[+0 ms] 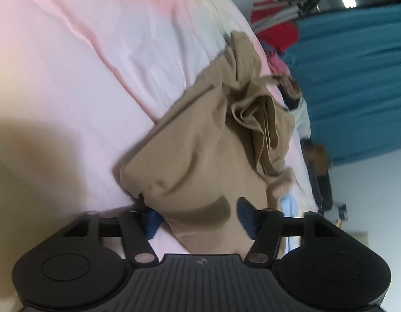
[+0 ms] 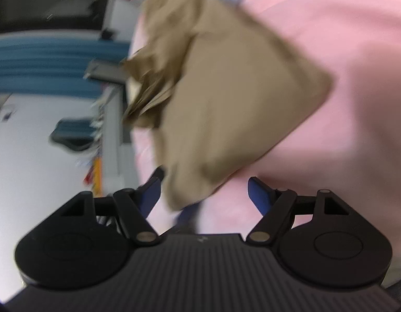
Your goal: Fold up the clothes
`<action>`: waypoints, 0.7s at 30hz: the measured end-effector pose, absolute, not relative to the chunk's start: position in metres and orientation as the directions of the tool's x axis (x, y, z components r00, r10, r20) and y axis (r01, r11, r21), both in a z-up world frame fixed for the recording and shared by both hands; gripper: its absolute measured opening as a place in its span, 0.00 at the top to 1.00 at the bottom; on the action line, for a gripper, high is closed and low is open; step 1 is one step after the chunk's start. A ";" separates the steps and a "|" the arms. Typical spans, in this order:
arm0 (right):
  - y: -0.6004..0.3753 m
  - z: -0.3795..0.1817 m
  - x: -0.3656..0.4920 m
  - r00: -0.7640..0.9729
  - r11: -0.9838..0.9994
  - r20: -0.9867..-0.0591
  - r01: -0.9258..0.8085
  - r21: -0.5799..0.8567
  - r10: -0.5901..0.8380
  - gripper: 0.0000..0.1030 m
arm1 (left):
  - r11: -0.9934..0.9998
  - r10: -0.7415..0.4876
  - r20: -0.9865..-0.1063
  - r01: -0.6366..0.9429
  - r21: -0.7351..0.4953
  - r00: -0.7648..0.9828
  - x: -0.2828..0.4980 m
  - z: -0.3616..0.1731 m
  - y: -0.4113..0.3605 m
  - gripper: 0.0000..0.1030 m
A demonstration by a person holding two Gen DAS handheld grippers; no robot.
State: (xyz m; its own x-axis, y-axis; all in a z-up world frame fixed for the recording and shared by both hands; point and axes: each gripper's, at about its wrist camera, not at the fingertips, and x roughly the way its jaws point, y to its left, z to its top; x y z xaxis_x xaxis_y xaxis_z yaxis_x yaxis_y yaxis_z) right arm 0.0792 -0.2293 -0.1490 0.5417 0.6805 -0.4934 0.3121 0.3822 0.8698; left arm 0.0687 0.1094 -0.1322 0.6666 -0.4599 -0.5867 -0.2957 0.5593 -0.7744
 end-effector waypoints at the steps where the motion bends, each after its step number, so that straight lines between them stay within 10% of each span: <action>1: -0.235 -0.153 0.079 0.561 0.359 -0.493 0.339 0.870 0.665 0.27 | 0.552 -0.456 -0.583 -0.300 -0.778 0.672 0.069 -0.134 0.110 0.53; 8: -0.247 -0.150 0.076 0.658 0.381 -0.517 0.354 0.854 0.548 0.48 | 0.522 -0.434 -0.551 -0.299 -0.799 0.713 0.065 -0.136 0.116 0.90; 13: -0.254 -0.139 0.072 0.700 0.416 -0.519 0.335 0.846 0.491 0.76 | 0.511 -0.442 -0.465 -0.211 -0.834 0.767 0.057 -0.121 0.114 0.94; 21: -0.261 -0.083 0.057 0.806 0.473 -0.396 0.167 0.865 0.440 0.87 | 0.584 -0.437 -0.343 -0.028 -0.812 0.831 0.028 -0.056 0.099 0.95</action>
